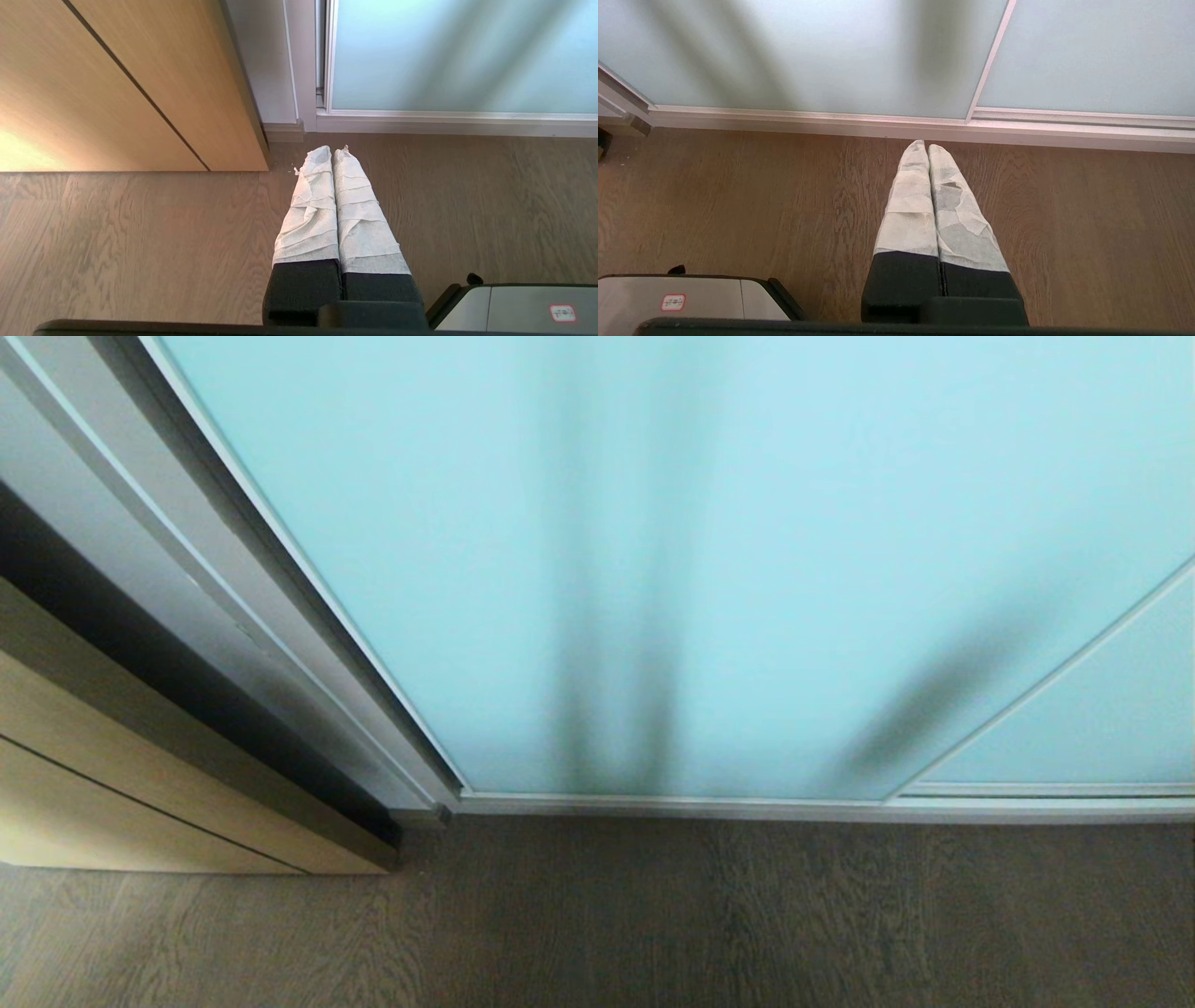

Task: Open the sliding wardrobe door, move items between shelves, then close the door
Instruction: Open the door

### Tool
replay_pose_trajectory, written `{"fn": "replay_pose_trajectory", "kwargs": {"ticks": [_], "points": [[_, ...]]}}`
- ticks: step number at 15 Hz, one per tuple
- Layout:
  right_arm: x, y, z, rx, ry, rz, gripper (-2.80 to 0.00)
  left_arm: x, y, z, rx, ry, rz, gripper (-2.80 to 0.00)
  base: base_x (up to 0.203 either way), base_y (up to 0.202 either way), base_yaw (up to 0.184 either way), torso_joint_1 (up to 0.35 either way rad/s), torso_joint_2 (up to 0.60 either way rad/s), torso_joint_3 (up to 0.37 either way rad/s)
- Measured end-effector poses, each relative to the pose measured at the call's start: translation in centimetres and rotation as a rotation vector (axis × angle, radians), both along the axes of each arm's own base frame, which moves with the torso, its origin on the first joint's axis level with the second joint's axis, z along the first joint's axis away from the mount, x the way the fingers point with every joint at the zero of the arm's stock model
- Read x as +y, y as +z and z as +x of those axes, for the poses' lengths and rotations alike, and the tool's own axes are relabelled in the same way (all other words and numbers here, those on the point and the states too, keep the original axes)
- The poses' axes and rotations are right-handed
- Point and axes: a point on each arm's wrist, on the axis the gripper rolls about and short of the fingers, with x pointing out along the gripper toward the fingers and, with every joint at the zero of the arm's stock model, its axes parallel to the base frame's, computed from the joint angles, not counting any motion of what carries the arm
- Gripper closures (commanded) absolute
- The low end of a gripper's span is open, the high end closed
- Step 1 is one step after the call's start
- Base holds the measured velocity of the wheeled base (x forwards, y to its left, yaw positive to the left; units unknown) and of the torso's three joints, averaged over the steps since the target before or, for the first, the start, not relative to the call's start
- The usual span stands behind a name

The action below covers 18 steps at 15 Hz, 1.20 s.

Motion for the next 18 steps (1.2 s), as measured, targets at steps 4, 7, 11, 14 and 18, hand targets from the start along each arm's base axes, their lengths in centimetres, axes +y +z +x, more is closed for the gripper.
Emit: {"fn": "replay_pose_trajectory", "kwargs": {"ticks": [4, 7, 11, 14, 18], "points": [[0.0, 0.0, 0.0, 0.0, 0.0, 0.0, 0.0, 0.0, 0.0, 0.0, 0.001, 0.001, 0.0, 0.0, 0.0, 0.0, 0.0, 0.0, 0.0, 0.0], [0.0, 0.0, 0.0, 0.0, 0.0, 0.0, 0.0, 0.0, 0.0, 0.0, 0.0, 0.012, -0.01, 0.0, 0.0, 0.0, 0.0, 0.0, 0.0, 0.0], [0.0, 0.0, 0.0, 0.0, 0.0, 0.0, 0.0, 0.0, 0.1, 0.0, -0.003, 0.023, -0.023, 0.0, 0.0, 0.0, 0.0, 0.0, 0.0, 0.0], [0.0, 0.0, 0.0, 0.0, 0.0, 0.0, 0.0, 0.1, 3.7, -1.2, -0.092, 0.038, 0.001, 0.0, 0.0, 0.0, 0.0, 0.0, 0.0, 0.0], [0.0, 0.0, 0.0, 0.0, 0.0, 0.0, 0.0, 0.3, 10.4, -2.1, -0.14, 0.145, 0.069, 0.0, 0.0, 0.0, 0.0, 0.0, 0.0, 0.0]]}}
